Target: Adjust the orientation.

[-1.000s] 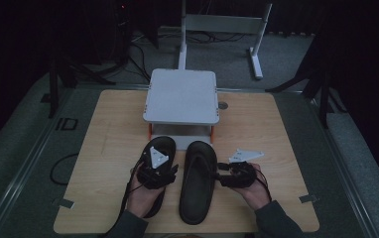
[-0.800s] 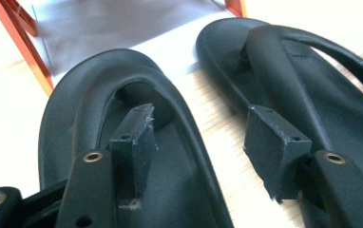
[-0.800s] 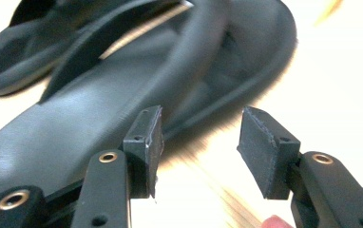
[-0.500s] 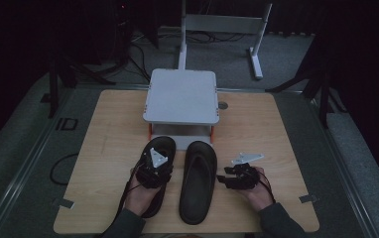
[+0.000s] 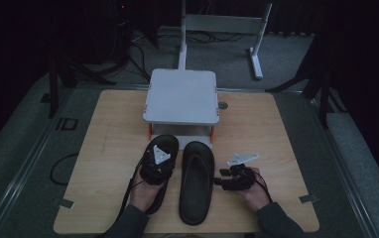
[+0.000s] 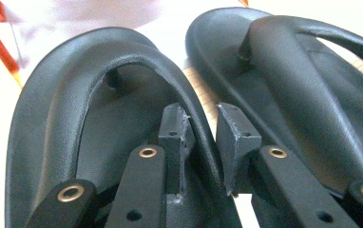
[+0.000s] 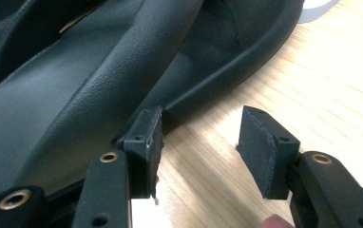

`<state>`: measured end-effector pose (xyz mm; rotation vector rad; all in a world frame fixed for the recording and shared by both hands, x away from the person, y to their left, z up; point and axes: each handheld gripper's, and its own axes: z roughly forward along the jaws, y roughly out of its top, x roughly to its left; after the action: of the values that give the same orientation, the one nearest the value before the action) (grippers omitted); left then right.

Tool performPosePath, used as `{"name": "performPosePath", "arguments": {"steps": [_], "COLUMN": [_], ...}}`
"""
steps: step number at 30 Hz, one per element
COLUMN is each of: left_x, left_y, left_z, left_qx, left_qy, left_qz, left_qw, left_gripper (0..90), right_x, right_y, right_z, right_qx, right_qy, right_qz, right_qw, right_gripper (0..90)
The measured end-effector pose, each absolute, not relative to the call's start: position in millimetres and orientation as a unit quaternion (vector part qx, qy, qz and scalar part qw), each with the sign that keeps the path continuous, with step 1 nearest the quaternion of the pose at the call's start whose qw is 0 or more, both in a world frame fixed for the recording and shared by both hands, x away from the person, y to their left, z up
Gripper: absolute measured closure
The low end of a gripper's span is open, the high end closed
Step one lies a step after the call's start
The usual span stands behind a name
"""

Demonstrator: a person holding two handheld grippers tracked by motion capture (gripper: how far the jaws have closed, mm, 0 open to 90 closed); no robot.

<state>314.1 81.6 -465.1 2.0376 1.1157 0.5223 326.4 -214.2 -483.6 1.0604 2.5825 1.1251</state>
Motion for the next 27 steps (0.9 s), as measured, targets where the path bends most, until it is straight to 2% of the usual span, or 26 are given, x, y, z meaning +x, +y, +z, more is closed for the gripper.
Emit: {"name": "performPosePath", "arguments": {"steps": [4,12,21,27], "left_x": [310,286,282,283], "left_y": [82,98,106,102], "left_z": [-461,-455,-464,-470], "left_qx": [0.792,0.797,0.805,0.811], "left_qy": [0.437,0.423,0.421,0.42], "left_qz": [0.199,0.183,0.166,0.159], "left_qw": [0.377,0.389,0.383,0.375], "left_gripper": [62.4,58.9,65.9,75.2], "right_x": [321,301,303,301], "right_y": [-213,-210,-196,-192], "right_z": [-482,-479,-479,-479], "right_qx": [0.348,0.331,0.323,0.324], "right_qy": [0.859,0.865,0.867,0.866], "right_qz": [0.371,0.372,0.373,0.374], "right_qw": [0.066,0.066,0.067,0.073], "right_gripper": [47.0,46.3,46.3,46.3]}}
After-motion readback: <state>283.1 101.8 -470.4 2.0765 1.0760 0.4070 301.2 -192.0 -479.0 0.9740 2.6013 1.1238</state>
